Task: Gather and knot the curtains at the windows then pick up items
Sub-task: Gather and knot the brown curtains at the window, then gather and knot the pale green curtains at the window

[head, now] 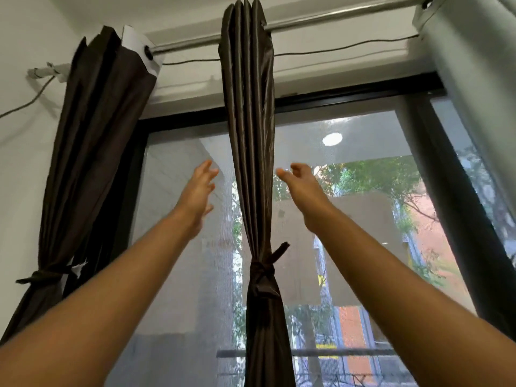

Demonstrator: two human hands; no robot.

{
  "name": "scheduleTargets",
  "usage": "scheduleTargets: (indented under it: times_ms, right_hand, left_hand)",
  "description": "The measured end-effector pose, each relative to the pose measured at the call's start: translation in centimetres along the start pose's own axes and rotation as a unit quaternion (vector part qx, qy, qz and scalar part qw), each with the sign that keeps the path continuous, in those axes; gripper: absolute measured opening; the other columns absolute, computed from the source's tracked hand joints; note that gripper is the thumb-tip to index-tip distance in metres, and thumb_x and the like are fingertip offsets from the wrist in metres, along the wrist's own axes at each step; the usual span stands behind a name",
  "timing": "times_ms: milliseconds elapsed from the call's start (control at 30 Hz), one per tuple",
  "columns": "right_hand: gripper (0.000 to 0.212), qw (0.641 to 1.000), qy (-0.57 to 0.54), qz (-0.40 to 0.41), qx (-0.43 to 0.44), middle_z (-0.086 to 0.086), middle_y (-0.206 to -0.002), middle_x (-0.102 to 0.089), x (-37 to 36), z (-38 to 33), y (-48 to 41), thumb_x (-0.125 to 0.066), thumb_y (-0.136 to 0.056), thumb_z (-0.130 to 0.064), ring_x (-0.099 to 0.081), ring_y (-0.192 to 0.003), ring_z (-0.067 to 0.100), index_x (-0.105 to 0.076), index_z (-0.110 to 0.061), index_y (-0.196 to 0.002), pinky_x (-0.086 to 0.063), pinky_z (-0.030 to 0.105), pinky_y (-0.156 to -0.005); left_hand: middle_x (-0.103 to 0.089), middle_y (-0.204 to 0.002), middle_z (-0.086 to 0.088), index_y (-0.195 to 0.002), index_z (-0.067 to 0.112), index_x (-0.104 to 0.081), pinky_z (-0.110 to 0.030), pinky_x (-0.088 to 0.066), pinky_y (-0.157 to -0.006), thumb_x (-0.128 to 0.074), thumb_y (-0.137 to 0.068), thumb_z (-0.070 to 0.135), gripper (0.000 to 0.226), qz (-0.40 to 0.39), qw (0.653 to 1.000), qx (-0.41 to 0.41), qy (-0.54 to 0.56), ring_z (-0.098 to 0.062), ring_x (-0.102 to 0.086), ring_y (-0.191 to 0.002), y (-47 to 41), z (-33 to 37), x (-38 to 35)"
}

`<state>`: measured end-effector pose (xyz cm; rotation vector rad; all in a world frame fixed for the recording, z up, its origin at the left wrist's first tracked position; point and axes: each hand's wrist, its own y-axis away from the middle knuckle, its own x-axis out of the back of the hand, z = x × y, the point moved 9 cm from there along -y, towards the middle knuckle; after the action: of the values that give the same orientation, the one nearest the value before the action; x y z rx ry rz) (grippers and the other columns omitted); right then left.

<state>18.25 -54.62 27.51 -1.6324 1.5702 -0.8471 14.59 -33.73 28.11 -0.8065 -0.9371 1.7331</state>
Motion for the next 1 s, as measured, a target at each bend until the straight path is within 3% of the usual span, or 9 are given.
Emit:
scheduleTargets:
  times_ms: [100, 233, 300, 400, 533, 667, 733, 900, 1000]
  right_hand:
    - [0.055, 0.999, -0.022, -0.017, 0.019, 0.011, -0.144, -0.037, -3.5, -2.1, -4.4, -0.045, -0.098, -0.035, -0.042, -0.126, 0.026, -0.024, -0.018, -0.145, -0.036, 0.038, -0.099]
    - [0.042, 0.991, -0.090, -0.104, -0.005, 0.014, -0.135, -0.050, -9.1, 0.3, -4.5, -0.035, -0.102, -0.031, -0.051, -0.121, 0.029, -0.033, -0.018, -0.142, -0.044, 0.037, -0.097]
    - [0.043, 0.984, -0.099, -0.146, -0.025, 0.008, -0.138, -0.049, -9.9, 2.5, -2.2, -0.031, -0.102, -0.037, -0.048, -0.126, 0.024, -0.037, -0.020, -0.141, -0.041, 0.029, -0.095]
    - [0.049, 0.973, -0.030, -0.226, -0.016, -0.004, -0.140, -0.045, -8.7, 4.1, 0.9, -0.026, -0.099, -0.050, -0.040, -0.130, 0.012, -0.038, -0.026, -0.140, -0.034, 0.028, -0.099]
    - [0.064, 0.989, 0.049, -0.131, -0.039, 0.000, -0.153, -0.030, -4.0, 4.3, -0.5, -0.020, -0.093, -0.062, -0.029, -0.139, 0.019, -0.035, -0.025, -0.143, -0.025, 0.046, -0.112]
    - [0.048, 0.970, 0.092, -0.226, -0.004, -0.004, -0.153, -0.028, -5.9, 4.0, 2.1, -0.032, -0.100, -0.042, -0.029, -0.138, 0.018, -0.022, -0.033, -0.146, -0.030, 0.036, -0.103]
    - [0.045, 0.954, 0.151, -0.259, -0.001, -0.003, -0.148, -0.036, -6.2, 4.5, 3.6, -0.039, -0.101, -0.028, -0.034, -0.135, 0.016, -0.030, -0.029, -0.145, -0.029, 0.029, -0.098]
    - [0.039, 0.938, 0.320, -0.127, 0.023, 0.001, -0.132, -0.056, 2.7, 2.3, 5.2, -0.051, -0.096, -0.033, -0.052, -0.119, 0.017, -0.053, -0.019, -0.132, -0.037, 0.025, -0.094]
    - [0.033, 0.914, 0.398, -0.033, 0.075, -0.001, -0.119, -0.065, 10.5, -1.3, 6.3, -0.055, -0.092, -0.035, -0.059, -0.109, 0.015, -0.061, -0.019, -0.121, -0.045, 0.029, -0.094]
  left_hand:
    - [-0.022, -0.159, 0.002, -0.150, 0.032, -0.023, -0.047, -0.021, -0.113, -0.036, -0.101, 0.043, 0.052, -0.031, 0.999, -0.034, -0.028, -0.021, -0.022, -0.145, -4.7, 2.4, -3.3]
    - [-0.063, -0.121, -0.006, -0.130, 0.018, -0.054, -0.037, -0.043, -0.100, -0.035, -0.100, 0.048, 0.046, -0.089, 0.991, 0.050, 0.082, -0.025, -0.055, -0.122, -4.2, -1.5, -7.3]
    - [-0.066, -0.110, -0.002, -0.123, 0.018, -0.060, -0.032, -0.045, -0.096, -0.033, -0.099, 0.052, 0.049, -0.112, 0.981, 0.075, 0.141, -0.018, -0.060, -0.107, -1.2, -3.8, -8.1]
    - [-0.059, -0.131, 0.003, -0.127, 0.031, -0.057, -0.035, -0.038, -0.106, -0.030, -0.090, 0.063, 0.055, -0.135, 0.984, 0.015, 0.116, -0.012, -0.052, -0.121, 2.1, -5.3, -6.6]
    - [-0.029, -0.155, 0.009, -0.145, 0.041, -0.031, -0.039, -0.028, -0.110, -0.023, -0.092, 0.062, 0.057, -0.053, 0.995, -0.044, 0.066, -0.014, -0.029, -0.142, 0.7, -4.0, -2.7]
    - [-0.037, -0.149, 0.012, -0.146, 0.041, -0.032, -0.042, -0.037, -0.103, -0.040, -0.100, 0.041, 0.047, -0.123, 0.992, -0.023, 0.002, -0.011, -0.037, -0.133, 1.0, -3.0, -4.7]
    - [-0.047, -0.141, 0.008, -0.142, 0.036, -0.040, -0.042, -0.041, -0.105, -0.047, -0.100, 0.029, 0.044, -0.090, 0.992, -0.044, -0.081, -0.011, -0.045, -0.126, 1.9, -2.7, -4.4]
    - [-0.060, -0.107, 0.014, -0.122, 0.030, -0.057, -0.006, -0.043, -0.081, -0.049, -0.098, 0.017, 0.029, 0.072, 0.973, -0.212, -0.064, 0.010, -0.054, -0.096, 7.1, 2.2, -5.9]
    - [-0.060, -0.118, 0.011, -0.121, 0.029, -0.060, -0.018, -0.043, -0.089, -0.052, -0.096, 0.019, 0.028, 0.024, 0.974, -0.217, -0.055, 0.000, -0.053, -0.109, 8.4, 3.9, -12.5]
